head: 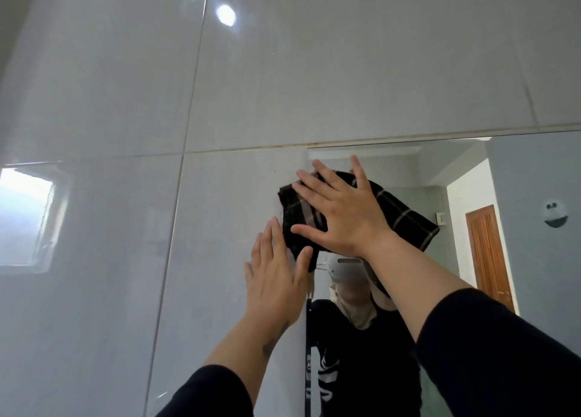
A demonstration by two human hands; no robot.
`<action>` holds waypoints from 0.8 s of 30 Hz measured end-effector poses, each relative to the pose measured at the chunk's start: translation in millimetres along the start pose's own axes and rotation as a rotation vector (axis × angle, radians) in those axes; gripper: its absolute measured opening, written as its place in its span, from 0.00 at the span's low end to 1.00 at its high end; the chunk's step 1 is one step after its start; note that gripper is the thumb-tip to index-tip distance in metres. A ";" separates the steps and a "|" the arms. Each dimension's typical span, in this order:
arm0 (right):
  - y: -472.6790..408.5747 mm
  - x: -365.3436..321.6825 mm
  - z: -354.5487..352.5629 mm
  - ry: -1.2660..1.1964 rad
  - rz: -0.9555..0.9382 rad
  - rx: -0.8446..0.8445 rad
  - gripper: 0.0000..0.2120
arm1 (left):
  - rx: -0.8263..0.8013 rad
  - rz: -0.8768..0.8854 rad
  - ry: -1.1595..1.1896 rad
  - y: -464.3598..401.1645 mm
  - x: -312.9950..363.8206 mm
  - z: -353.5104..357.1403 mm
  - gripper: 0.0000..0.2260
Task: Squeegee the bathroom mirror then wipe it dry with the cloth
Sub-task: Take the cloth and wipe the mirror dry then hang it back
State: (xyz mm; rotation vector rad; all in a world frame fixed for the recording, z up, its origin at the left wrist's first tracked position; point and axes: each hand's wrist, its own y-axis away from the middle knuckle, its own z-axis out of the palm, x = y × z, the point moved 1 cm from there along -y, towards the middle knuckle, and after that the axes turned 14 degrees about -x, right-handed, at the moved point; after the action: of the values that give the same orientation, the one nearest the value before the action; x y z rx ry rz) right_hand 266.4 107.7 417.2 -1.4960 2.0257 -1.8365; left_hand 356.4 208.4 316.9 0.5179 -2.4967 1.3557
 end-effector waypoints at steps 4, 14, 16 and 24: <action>-22.0 8.6 -7.6 -0.030 0.222 0.009 0.41 | -0.044 0.024 -0.051 11.2 6.8 9.9 0.35; -16.8 25.9 -4.3 -0.072 0.391 0.057 0.32 | -0.168 0.000 -0.231 16.8 12.5 12.1 0.34; -4.1 39.1 -3.3 -0.076 0.411 0.058 0.30 | -0.168 -0.010 -0.230 16.6 13.4 13.0 0.33; 47.1 101.9 -4.7 -0.058 0.482 -0.037 0.27 | -0.154 -0.043 -0.247 11.3 24.6 27.0 0.34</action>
State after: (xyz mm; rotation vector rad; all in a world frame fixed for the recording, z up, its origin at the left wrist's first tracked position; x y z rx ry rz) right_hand 180.1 38.9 438.0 -0.9358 2.1563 -1.5500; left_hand 328.0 186.7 303.4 0.7398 -2.7397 1.1316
